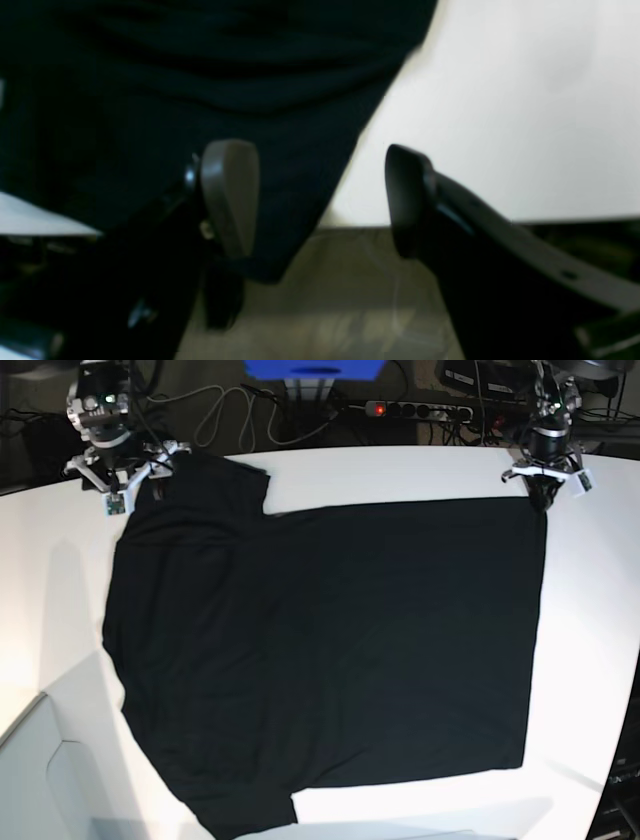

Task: Fold the T-shirt properly
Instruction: 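Grasp the shoulder corners of the black shirt with both grippers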

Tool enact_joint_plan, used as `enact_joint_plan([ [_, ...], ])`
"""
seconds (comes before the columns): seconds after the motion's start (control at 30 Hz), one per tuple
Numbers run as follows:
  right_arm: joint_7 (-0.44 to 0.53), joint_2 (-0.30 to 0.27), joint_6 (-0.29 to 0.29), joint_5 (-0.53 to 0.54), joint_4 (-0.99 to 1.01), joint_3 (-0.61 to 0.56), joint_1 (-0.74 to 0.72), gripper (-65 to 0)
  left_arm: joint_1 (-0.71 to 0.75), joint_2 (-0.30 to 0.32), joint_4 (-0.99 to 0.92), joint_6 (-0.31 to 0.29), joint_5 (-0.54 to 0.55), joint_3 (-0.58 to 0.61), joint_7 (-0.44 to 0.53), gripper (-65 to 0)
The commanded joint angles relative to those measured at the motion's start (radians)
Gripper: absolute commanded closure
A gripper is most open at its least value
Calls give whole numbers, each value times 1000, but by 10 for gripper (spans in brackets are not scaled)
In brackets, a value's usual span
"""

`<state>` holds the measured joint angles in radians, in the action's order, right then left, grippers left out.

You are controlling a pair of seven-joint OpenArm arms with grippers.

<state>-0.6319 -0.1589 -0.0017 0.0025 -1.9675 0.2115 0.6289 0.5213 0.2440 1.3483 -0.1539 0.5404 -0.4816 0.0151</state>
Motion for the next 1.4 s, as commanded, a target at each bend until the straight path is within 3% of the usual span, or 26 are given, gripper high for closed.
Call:
enact_joint_plan([
  [0.0,14,-5,-1,-3,7,9,1,-392,21,2,-8,32,-19,1,-79,0],
  [0.13,17,-5,-1,1,98,7,-7,-392,20,2,-8,32,-19,1,-79,0],
  [0.53,17,-3,6,3,112,1,-17,-380,18,2,-8,32,-19,-1,-79,0],
  [0.63,10,-3,50,3,112,1,-17,-282,18,2,-8,32,-19,-1,-79,0],
  [0.73,5,-3,128,3,112,7,-17,-99,18,2,-8,32,-19,-1,-79,0],
  [0.8,4,-3,141,1,112,9,-17,0,18,2,-8,32,-19,-1,-79,0],
  [1.2,5,-3,144,1,-68,75,16,-2,73,2,113,32,-19,-4,-79,0],
  [1.37,5,-3,147,1,-122,115,22,-2,99,-21,190,33,-21,-59,-85,0],
])
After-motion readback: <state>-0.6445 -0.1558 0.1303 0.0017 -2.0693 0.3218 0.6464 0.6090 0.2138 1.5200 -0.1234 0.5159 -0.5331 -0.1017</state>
